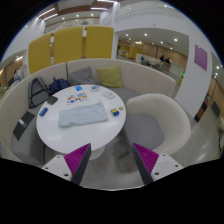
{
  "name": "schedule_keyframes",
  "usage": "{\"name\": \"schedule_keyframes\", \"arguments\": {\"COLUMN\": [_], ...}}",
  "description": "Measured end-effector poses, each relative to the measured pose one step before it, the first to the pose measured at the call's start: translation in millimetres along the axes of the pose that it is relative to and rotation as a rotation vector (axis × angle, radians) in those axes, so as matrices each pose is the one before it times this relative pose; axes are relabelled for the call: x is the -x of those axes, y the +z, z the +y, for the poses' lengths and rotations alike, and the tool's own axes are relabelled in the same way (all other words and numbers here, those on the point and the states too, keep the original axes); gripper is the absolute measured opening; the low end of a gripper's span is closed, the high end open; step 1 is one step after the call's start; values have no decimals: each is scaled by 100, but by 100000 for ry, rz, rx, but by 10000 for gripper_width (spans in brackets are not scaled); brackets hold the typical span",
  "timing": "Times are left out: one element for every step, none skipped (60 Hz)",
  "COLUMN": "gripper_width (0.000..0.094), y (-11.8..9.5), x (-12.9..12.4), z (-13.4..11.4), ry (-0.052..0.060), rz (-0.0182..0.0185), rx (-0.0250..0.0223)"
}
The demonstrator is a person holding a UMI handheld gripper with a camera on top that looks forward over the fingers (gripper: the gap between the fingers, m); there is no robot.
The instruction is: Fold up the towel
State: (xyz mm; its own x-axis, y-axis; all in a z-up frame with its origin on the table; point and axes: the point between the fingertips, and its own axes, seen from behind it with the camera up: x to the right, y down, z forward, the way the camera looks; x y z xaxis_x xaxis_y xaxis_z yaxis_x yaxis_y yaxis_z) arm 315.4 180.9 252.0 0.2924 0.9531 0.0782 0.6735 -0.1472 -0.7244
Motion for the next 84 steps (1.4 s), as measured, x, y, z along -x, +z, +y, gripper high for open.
{"name": "schedule_keyframes", "arguments": {"gripper_width": [870,871,871,871,870,873,872,872,874,875,877,879,879,879,880,879,879,879,880,879,877,873,872,869,868,867,866,868,868,869,868,870,869,870,870,872,873,871,871,869,868,867,869,868,872,869,868,867,868,868,867,867,867,868,867,868,867,866,867,868,868,867,867,869,869,868,870,869,868,867,870,870,871,869,868,867,868,866,865,864,859,863,867,814], "y": [91,108,120,99,420,131,161,112,180,183,418,192,186,202,211,267,231,293,242,267,290,293,337,7,359,391,425,465,382,546,504,510,565,474,600,638,662,670,548,725,761,786,811,819,1032,943,934,974,942,987,972,1001,1014,1029,1037,921,948,961,963,1004,969,967,942,934,889,861,814,826,791,750,681,672,581,574,487,445,524,409,327,386,326,269,224,152], "x": [199,244,336,451,1334,536,564,664,813,851,635,817,894,893,898,1023,1104,1121,618,1032,1042,1061,1039,761,955,892,938,879,761,768,706,669,660,536,518,470,426,367,284,215,174,141,107,101,137,66,36,26,-50,-100,-124,-125,-127,-176,-124,-189,-150,-115,-79,-31,-50,64,-180,-174,-109,-170,-111,-106,-152,-91,54,23,39,-15,-48,-25,-17,-7,56,21,-2,50,361,135], "z": [-135,-144,-148,-152,-306,-123,-113,-160,-155,-168,58,-104,-105,-134,-178,-175,-200,-207,79,-202,-212,-201,-188,-99,-204,-175,-149,-132,-57,-182,-144,-160,-128,-187,-146,-110,-152,-120,-192,-49,-21,-18,-28,-58,-65,-127,-52,-13,44,60,38,48,-1,48,61,99,99,59,23,30,36,-34,83,64,59,140,61,73,79,55,-29,47,38,101,90,49,9,-70,-18,42,115,206,-241,-135], "ry": [-393,-343,-279,-296,-366,-401,-486,-450,-559,-717,-922,-848,-775,-667,-659,-705,-728,-696,-625,-550,-488,-469,-399,-387,-410,-436,-448,-507,-405,-522,-478,-513,-480,-505,-415,-350,-347,-276,-198,-127,-108,-60,23,121,191,169,69,-49,-38,44,120,119,16,-84,-77,17,143,221,209,153,137,261,283,264,98,-217,-292,-435,-436,-378,-386,-387,-647,-689,-495,-159,12,-9,-182,-382,-435,-475,341,458], "rz": [-528,-528,-643,-780,-535,-894,-859,-838,-919,-981,-1084,-1087,-1035,-961,-1059,-1203,-1364,-1443,-1769,-1460,-1452,-1382,-1285,-1381,-1229,-1141,-1073,-1004,-993,-838,-672,-553,-465,-404,-308,-216,-190,-101,-92,96,204,280,349,314,351,264,280,432,630,878,976,892,792,717,743,785,674,520,232,85,203,539,647,603,391,237,279,444,540,465,292,59,33,191,310,274,120,-54,-116,-118,-58,-449,-1679,-904], "rx": [-436,-396,-362,-280,-142,-55,-55,-125,-115,-65,-125,88,33,-44,-95,-158,-190,-204,-458,-312,-334,-344,-377,-407,-331,-148,-25,-3,-233,-319,-431,-314,-223,-120,-363,-440,-498,-533,-374,-254,121,288,165,-41,-284,-332,-174,44,221,329,188,-71,-213,-171,4,102,53,-162,-299,-362,-194,26,164,95,-8,19,-76,-40,-27,-56,-55,-84,107,307,355,194,-77,-217,-134,71,383,702,-1472,-634]}}
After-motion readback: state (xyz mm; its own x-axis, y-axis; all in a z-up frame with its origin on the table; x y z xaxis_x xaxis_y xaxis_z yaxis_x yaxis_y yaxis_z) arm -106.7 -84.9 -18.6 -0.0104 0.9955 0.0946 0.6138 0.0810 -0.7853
